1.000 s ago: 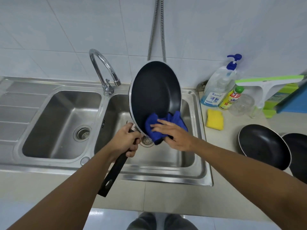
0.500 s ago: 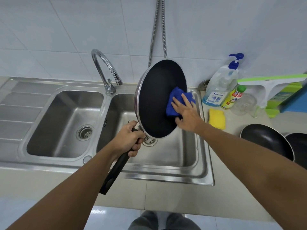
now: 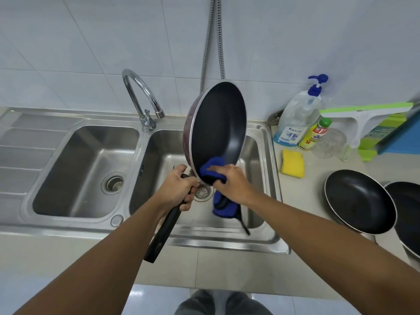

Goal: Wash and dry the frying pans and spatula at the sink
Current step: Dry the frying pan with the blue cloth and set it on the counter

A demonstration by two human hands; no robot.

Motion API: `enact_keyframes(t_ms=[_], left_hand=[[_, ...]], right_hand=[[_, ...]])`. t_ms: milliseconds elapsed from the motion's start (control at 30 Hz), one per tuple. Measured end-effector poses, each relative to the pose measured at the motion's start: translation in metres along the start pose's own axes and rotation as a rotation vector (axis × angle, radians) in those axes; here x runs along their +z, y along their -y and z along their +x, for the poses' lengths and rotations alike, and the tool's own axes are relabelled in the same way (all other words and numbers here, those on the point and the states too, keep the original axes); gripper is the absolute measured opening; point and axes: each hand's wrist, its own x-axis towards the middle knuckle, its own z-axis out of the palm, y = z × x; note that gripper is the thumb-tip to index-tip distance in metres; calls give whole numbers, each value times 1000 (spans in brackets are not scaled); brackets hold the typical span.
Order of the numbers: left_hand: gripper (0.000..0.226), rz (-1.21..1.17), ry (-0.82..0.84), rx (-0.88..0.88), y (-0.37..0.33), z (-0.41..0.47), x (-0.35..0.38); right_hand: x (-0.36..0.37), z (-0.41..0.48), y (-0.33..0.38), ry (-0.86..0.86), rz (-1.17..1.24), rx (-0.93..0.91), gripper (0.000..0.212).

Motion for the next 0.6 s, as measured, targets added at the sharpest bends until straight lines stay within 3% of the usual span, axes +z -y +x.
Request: enact_keyframes(t_ms=[133, 333, 500, 600], left_hand=[[22, 22, -7, 25, -3, -1, -9], [23, -34, 38, 8, -3, -13, -18], [13, -32, 102, -36, 8, -23, -21], [11, -82, 90, -32, 14, -23, -13]], right_hand=[[10, -7, 16, 27, 170, -75, 58], [-13, 9, -34, 138, -264, -164, 53], [-56, 29, -53, -49, -396, 108, 45], [-69, 24, -46, -253, -358, 139, 49]])
